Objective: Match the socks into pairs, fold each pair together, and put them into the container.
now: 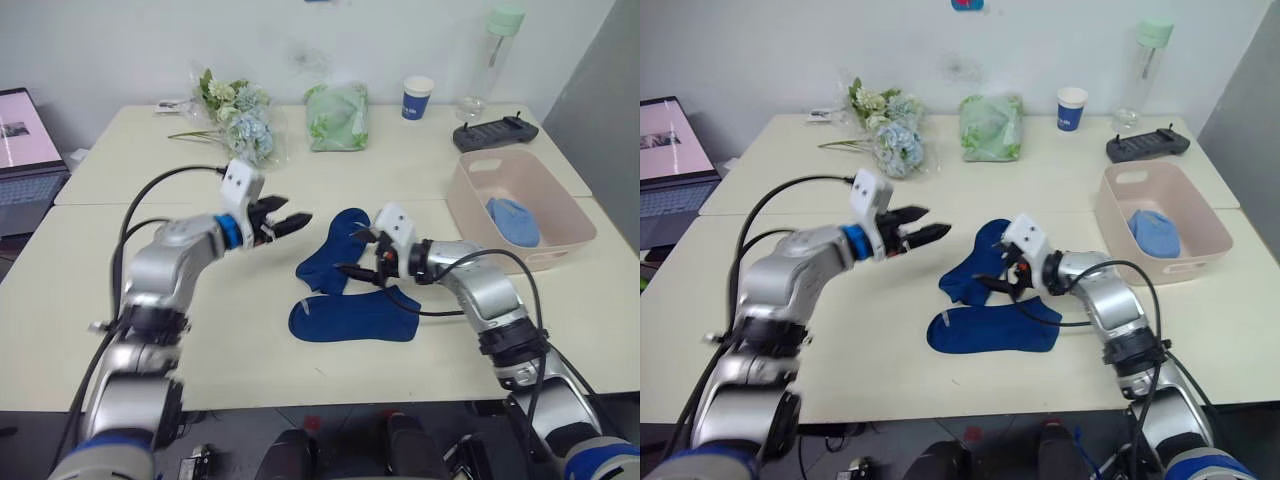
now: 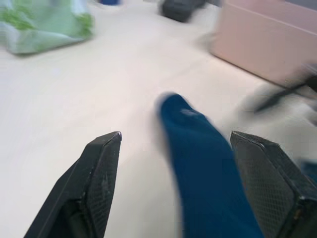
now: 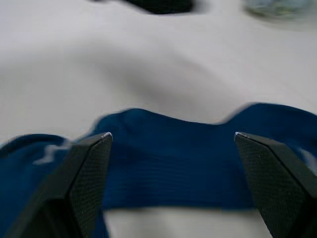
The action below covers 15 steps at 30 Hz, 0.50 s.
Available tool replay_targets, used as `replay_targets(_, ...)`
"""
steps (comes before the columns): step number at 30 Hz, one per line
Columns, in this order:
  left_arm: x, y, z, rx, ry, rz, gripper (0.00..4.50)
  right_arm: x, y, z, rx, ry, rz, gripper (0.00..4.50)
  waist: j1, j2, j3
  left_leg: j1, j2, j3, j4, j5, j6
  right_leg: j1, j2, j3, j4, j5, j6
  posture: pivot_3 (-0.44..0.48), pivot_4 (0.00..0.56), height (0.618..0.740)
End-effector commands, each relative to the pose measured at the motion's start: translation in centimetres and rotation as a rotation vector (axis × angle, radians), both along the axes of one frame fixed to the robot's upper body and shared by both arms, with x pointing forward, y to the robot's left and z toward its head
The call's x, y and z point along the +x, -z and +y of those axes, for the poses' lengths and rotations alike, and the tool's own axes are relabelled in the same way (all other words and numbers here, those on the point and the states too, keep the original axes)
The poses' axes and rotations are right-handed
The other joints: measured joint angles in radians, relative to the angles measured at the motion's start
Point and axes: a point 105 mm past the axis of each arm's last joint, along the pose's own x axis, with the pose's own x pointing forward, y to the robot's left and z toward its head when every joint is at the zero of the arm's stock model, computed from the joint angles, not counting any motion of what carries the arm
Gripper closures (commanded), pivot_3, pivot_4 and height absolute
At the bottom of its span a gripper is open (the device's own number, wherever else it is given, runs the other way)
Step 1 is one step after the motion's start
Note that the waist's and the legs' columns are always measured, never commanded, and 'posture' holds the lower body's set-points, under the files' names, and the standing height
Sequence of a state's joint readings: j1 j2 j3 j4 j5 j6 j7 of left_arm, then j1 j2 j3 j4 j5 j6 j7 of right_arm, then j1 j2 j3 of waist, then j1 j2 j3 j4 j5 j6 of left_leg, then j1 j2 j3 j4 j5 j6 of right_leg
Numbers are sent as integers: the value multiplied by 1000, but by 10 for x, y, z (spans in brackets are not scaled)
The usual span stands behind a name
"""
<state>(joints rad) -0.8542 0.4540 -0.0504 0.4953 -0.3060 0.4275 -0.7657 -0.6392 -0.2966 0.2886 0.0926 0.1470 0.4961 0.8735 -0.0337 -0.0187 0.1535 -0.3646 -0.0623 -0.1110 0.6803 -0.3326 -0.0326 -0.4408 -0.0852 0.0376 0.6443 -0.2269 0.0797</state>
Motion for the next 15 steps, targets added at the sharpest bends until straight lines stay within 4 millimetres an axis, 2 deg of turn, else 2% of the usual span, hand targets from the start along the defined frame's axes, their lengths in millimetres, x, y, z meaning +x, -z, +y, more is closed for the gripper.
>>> replay_targets(1, 20, 11, -9, 31, -7, -21, 877, -3, 3, 6, -43, -36, -29, 280, -3, 0, 0, 0, -1, 0, 0, 0, 0, 0, -1, 0, 0, 0, 0, 0, 150, 740)
replay_targets(4, 32, 23, -31, 2, -26, 26, 877, 6, 17, 13, -74, -7, -11, 280, -7, -1, 0, 0, -2, 2, 0, 0, 0, -1, -3, -1, -1, 0, 0, 0, 150, 740)
replay_targets(7, 30, 36, -43, 49, 25, 55, 877, 12, 21, 17, -94, 13, -7, 280, -25, -1, 0, 0, -1, 2, 0, 0, 0, -2, -2, -1, 2, 0, 0, 0, 150, 740)
replay_targets(9, 28, 45, -47, 90, 46, 69, 1262, 14, 23, 19, -110, 6, -18, 235, -34, -1, 0, 0, -1, 2, 0, 0, 0, -3, -2, -1, 2, 0, 0, 0, 150, 740)
replay_targets(12, 27, 50, -49, 105, 47, 77, 2083, 15, 28, 19, -137, 9, -18, 884, -36, -1, 0, 0, -1, 1, 0, 0, 0, -3, -2, -1, 3, 0, 0, 0, 150, 740)
replay_targets(15, 28, 55, -48, 138, 32, 92, 3062, 18, 35, 13, -205, -4, -50, 1911, -38, -1, 0, 0, -1, 1, 0, 0, 0, -3, -2, -1, 3, 0, 0, 0, 150, 740)
